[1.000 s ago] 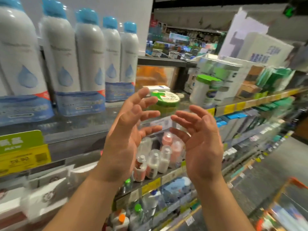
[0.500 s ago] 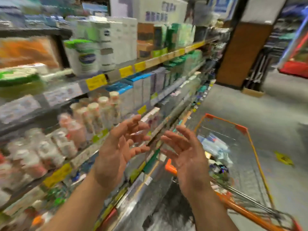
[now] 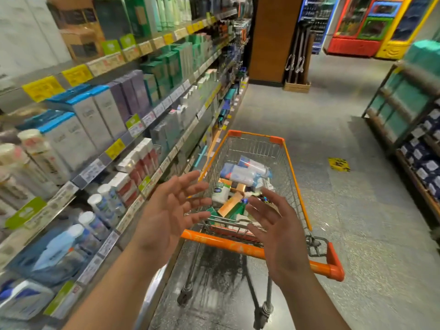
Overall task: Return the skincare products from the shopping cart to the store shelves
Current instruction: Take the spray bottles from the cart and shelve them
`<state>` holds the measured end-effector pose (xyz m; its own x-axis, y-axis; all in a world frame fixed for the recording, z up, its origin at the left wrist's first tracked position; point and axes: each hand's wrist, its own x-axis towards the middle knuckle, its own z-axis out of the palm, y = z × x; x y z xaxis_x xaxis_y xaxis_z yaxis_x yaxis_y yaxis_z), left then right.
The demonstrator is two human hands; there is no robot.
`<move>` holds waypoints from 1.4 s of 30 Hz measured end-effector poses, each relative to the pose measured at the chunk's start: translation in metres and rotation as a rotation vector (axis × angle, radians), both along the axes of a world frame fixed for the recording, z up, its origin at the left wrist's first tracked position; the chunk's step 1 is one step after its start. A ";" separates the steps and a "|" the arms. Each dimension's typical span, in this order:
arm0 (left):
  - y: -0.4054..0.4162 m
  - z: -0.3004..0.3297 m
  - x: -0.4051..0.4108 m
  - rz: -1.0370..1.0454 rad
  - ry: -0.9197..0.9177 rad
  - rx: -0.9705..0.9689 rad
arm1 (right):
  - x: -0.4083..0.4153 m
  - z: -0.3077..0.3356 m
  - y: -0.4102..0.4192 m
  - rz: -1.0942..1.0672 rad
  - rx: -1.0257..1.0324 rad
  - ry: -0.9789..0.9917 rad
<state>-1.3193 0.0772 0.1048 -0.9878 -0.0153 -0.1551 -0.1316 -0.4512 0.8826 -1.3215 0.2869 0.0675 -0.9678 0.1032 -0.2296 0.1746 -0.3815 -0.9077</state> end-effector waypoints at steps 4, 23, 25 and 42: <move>0.007 -0.009 -0.028 -0.052 -0.022 -0.005 | -0.014 -0.011 0.011 -0.055 0.003 -0.030; -0.021 -0.073 -0.217 -0.106 -0.241 0.221 | -0.146 -0.057 -0.005 -0.203 0.177 -0.311; -0.016 -0.079 -0.234 -0.102 -0.269 0.213 | -0.163 -0.065 0.002 -0.209 0.167 -0.366; 0.074 -0.168 -0.370 0.032 -0.557 0.022 | -0.408 -0.278 0.073 -0.132 -0.116 -0.674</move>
